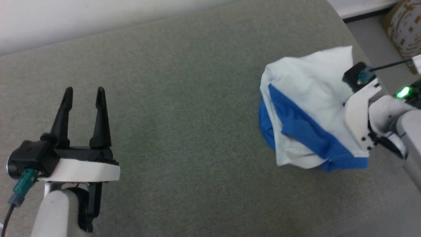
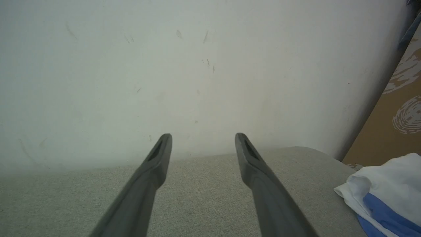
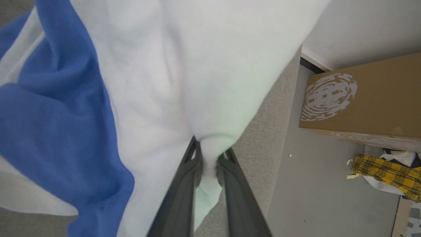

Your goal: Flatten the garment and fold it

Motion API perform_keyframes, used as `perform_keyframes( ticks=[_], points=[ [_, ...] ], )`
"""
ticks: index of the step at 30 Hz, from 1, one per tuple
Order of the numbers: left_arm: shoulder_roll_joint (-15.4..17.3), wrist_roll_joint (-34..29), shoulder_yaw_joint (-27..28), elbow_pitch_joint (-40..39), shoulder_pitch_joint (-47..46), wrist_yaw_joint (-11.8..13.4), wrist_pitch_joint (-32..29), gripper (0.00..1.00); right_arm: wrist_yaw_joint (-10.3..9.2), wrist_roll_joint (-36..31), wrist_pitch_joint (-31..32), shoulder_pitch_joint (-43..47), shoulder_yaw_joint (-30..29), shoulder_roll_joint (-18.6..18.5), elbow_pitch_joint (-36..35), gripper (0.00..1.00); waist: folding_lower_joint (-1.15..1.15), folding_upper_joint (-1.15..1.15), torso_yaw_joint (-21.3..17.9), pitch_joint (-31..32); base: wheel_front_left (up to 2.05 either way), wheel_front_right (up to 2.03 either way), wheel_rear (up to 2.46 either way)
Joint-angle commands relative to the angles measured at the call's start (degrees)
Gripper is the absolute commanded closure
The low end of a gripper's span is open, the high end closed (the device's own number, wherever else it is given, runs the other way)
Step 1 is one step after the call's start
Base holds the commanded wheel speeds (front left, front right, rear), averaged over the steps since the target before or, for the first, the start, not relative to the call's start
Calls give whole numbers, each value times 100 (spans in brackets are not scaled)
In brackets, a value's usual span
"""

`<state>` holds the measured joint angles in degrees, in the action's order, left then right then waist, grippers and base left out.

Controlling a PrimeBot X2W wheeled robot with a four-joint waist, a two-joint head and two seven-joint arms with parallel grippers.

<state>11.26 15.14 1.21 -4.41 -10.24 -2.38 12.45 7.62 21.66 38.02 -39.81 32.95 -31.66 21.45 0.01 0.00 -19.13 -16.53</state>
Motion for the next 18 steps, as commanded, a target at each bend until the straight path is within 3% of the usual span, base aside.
perform_keyframes(
  ticks=[1, 10, 18],
  points=[
    [56, -7, 26, -62, -98, 43, -34, 0, -13, -41, -71, -151, -45, -70, 67, 100, -1, 0, -253, -716, 0, 0, 0],
    [249, -41, 26, -325, -287, 46, -233, 0, -13, -411, -515, -726, -391, -429, 845, 100, -1, 0, 109, -1290, 0, 0, 0],
    [292, -29, -18, -397, -365, 51, -258, 0, -13, -871, -866, -1005, -1122, -295, 1587, 100, -1, 0, 333, -1475, 0, 0, 0]
  ],
)
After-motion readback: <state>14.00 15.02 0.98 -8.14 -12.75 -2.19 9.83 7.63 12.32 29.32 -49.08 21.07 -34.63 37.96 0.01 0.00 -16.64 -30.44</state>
